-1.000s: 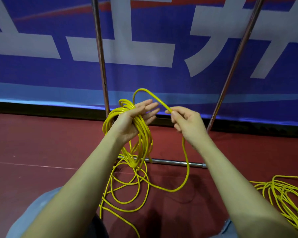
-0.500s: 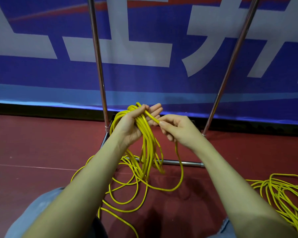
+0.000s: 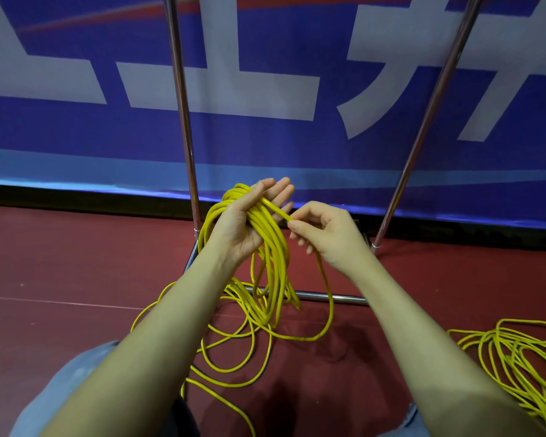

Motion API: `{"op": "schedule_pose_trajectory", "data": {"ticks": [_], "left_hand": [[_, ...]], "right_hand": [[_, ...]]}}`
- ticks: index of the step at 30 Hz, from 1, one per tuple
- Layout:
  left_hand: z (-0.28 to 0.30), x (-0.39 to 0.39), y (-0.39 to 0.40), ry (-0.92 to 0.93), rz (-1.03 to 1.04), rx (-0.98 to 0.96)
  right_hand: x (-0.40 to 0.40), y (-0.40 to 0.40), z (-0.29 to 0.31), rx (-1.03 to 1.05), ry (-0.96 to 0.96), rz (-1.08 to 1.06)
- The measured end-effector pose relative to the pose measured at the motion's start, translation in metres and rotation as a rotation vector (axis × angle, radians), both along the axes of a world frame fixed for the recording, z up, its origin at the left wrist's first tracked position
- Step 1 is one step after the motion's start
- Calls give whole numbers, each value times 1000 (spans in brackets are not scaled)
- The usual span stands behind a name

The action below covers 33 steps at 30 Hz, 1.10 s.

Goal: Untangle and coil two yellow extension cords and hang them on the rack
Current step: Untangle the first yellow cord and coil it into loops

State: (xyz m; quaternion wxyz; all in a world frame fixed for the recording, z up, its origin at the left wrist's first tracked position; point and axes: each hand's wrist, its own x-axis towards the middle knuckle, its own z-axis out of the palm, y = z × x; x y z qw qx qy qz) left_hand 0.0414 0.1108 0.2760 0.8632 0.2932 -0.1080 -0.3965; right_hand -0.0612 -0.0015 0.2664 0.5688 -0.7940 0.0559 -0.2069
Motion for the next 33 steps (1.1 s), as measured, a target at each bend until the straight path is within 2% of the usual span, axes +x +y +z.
{"op": "schedule_pose_trajectory", "data": {"ticks": [5,9,12,14,20,27,30,33], "left_hand": [[2,2,-2,-15,4,-15],[3,8,0,-37,52,-36],[5,8,2,-81,35,-50],[6,4,3,-74,44,-49],[12,4,8,16,79,-135],[12,9,15,26,-102,-338],[17,5,15,9,-33,-218],[16,4,12,15,-49,-136]], "right_hand": [[1,-5,-7,139,65,21],[-5,-13,-22,146,218,60],[-11,-22,-32,237,288,104],[-13,-22,-36,203,341,81],[-5,-13,-31,172,214,48],[-1,-6,-22,139,252,78],[-1,-8,-23,212,285,19],[-1,-12,-29,34,495,-127]]}}
